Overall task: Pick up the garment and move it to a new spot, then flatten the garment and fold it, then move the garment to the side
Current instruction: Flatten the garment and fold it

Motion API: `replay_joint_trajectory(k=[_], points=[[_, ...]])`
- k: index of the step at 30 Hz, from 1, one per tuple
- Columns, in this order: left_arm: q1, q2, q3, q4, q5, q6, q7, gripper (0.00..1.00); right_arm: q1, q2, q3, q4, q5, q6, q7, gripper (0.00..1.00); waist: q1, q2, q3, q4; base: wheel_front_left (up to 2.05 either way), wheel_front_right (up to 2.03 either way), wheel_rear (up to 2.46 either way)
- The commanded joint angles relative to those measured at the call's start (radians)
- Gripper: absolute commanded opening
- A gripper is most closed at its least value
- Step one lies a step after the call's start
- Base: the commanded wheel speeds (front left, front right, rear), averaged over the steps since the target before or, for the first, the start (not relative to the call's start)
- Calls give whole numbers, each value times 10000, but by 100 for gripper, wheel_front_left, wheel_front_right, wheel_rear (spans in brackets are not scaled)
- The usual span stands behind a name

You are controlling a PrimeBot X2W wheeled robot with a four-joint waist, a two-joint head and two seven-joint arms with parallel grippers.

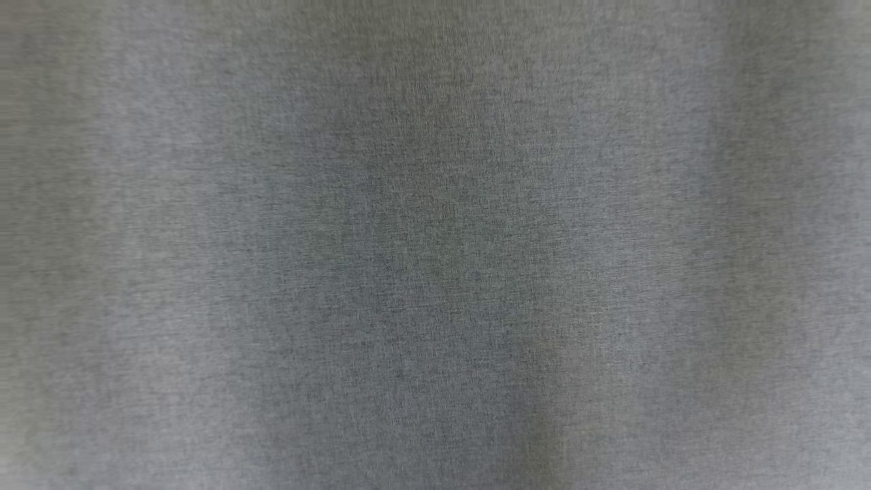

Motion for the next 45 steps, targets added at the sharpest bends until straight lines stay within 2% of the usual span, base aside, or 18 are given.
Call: replay_joint_trajectory(k=[1,10,13,18,20,21,22,27,32,39,45], points=[[471,138,0,-185,-229,15,-172,0,431,-99,112,-112,121,-23,-91,0,0,-1,-438,91,0,0,0],[4938,1233,201,-2626,-1285,116,-1175,0,4196,-615,920,-1919,1385,-23,-526,0,0,-1,-2045,-44,0,0,0],[6551,1646,532,-3863,-1517,554,-1304,0,5671,-910,982,-2635,1726,-23,-600,0,0,-1,-2512,-63,0,0,0],[9386,2344,853,-6200,-1353,1605,-1361,0,8126,-1342,887,-3869,2061,-23,-652,0,0,-1,-3161,-74,0,0,0],[10426,2480,1139,-7094,-1525,2074,-1375,0,9084,-1499,790,-4349,2069,-23,-637,0,0,-1,-3350,-46,0,0,0],[10426,2480,1139,-7094,-1525,2074,-1375,0,9084,-1499,790,-4349,2069,-23,-637,0,0,-1,-3350,-46,0,0,0],[10966,2542,1226,-7521,-1518,2291,-1378,0,9552,-1523,679,-4564,2099,-23,-651,0,0,-1,-3451,-38,0,0,0],[13466,2479,1792,-9245,-1340,3099,-1366,0,11665,-1487,-9,-5459,1953,-23,-566,0,0,-1,-3842,-28,0,0,0],[15666,2032,2166,-10025,-1107,3336,-1368,0,13402,-1247,-713,-6192,1666,-23,-355,0,0,-1,-4225,3,0,0,0],[17953,1265,2427,-10015,-820,3072,-1369,0,15519,-897,-1704,-6794,1047,-23,270,0,0,-1,-4860,220,0,0,0],[19391,678,2163,-9424,-641,2748,-1370,0,17307,-517,-2526,-7229,390,-23,699,0,0,-1,-5491,484,0,0,0]])
